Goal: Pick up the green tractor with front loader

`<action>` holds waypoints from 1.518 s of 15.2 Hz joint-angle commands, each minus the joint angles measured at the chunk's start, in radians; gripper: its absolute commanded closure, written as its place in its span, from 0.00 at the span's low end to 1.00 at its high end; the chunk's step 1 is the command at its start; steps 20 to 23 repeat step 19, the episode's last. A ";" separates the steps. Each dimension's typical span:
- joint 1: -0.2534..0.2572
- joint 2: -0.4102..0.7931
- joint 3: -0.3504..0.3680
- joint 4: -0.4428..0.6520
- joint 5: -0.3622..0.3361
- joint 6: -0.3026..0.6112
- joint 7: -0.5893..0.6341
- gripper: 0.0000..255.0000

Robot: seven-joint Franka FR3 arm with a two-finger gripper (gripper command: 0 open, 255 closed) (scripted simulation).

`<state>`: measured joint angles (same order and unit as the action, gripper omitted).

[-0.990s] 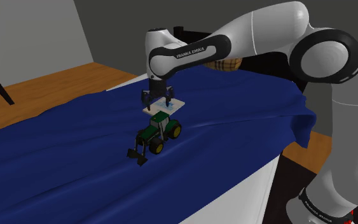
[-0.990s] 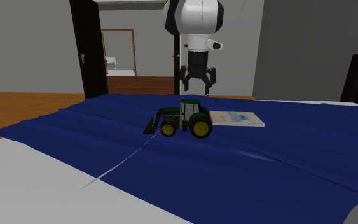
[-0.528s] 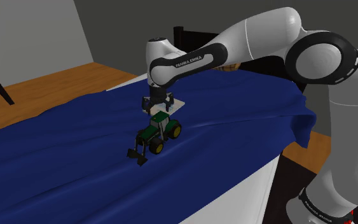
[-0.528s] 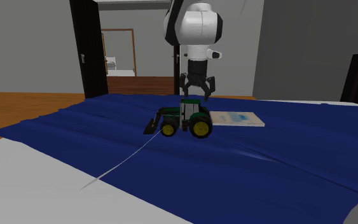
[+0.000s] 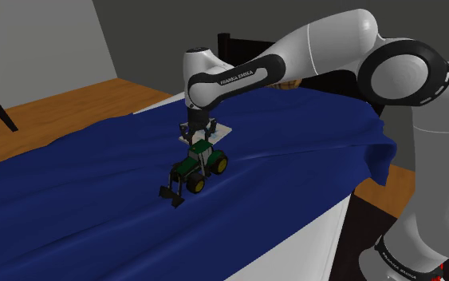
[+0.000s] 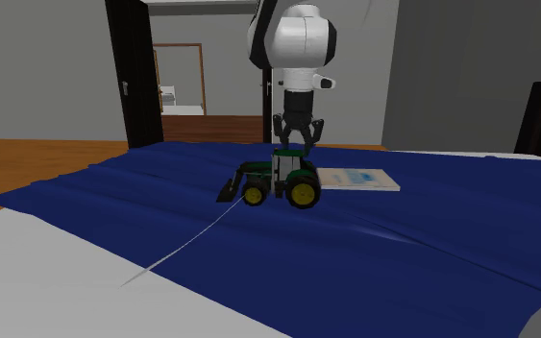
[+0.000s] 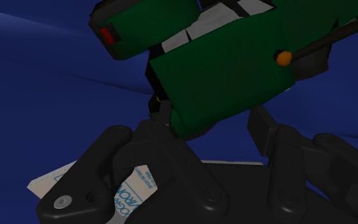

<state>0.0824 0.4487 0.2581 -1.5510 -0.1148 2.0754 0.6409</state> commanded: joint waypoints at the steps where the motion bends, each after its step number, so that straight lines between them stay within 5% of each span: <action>1: 0.000 0.001 0.000 -0.001 0.000 0.000 0.000 1.00; 17: 0.004 -0.035 0.007 0.148 0.013 -0.183 -0.009 1.00; 23: 0.004 -0.035 0.008 0.150 0.013 -0.185 -0.009 1.00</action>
